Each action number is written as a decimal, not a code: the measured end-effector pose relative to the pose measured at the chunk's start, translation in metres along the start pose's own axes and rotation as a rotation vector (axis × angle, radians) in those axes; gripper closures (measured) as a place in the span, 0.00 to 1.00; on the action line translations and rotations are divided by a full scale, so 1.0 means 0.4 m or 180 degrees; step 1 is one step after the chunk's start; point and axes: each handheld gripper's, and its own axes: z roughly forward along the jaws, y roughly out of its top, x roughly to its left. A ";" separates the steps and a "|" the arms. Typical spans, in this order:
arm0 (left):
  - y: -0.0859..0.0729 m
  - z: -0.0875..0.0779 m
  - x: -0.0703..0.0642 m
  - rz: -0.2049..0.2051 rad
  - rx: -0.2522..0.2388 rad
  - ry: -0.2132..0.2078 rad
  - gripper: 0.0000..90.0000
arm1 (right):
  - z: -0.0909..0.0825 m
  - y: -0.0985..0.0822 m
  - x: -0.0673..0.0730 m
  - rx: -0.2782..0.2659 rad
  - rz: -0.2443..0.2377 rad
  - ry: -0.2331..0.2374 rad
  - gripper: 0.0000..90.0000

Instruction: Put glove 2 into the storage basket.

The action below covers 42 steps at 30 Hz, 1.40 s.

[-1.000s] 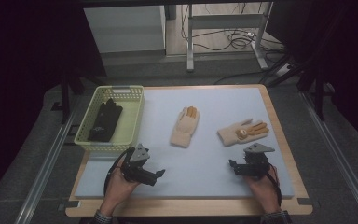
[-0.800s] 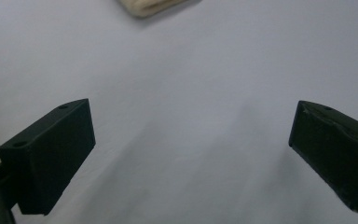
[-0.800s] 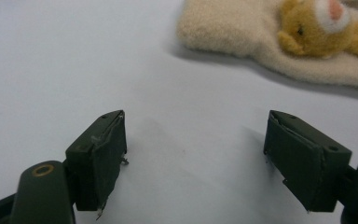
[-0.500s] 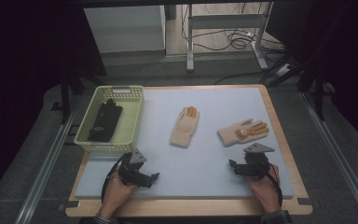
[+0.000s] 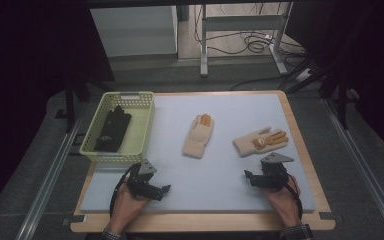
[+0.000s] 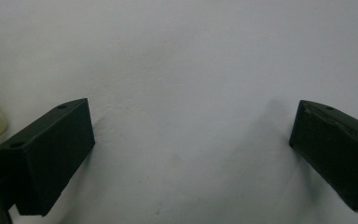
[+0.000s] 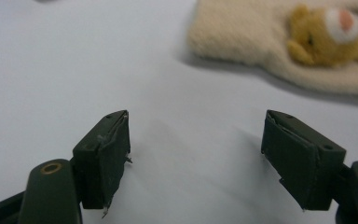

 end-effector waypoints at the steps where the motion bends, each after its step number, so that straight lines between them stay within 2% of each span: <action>1: 0.000 0.000 0.000 -0.0001 0.0000 -0.0001 0.00 | 0.000 0.006 0.004 -0.0015 -0.0005 0.0026 0.27; 4: 0.000 0.000 0.000 -0.0001 -0.0002 0.0001 0.00 | 0.001 0.022 0.012 -0.0035 -0.0033 0.0081 0.29; 5: 0.000 0.000 0.000 -0.0002 -0.0002 0.0001 0.00 | 0.007 0.045 0.023 -0.0053 -0.0075 0.0143 0.31; 9: 0.000 0.000 0.000 -0.0002 -0.0002 0.0000 0.00 | 0.024 0.090 0.040 -0.0087 -0.0151 0.0236 0.35; 15: 0.000 0.000 0.000 -0.0003 -0.0002 0.0000 0.00 | 0.072 0.166 0.063 -0.0120 -0.0250 0.0373 0.41; 20: 0.000 0.000 0.000 -0.0002 -0.0002 0.0000 0.00 | 0.126 0.223 0.080 -0.0114 -0.0318 0.0476 0.41; 24: 0.000 0.000 0.000 -0.0003 -0.0002 0.0000 0.00 | 0.173 0.264 0.096 -0.0118 -0.0382 0.0530 0.40; 31: 0.000 0.000 0.000 0.0000 0.0001 -0.0003 0.00 | 0.249 0.325 0.112 -0.0064 -0.0456 0.0521 0.36; 38: 0.000 -0.001 0.001 0.0006 0.0010 0.0001 0.00 | 0.322 0.364 0.123 -0.0067 -0.0403 0.0628 0.24; 42: 0.000 -0.001 0.001 0.0003 0.0006 -0.0001 0.00 | 0.363 0.380 0.139 -0.0041 -0.0462 0.0595 0.20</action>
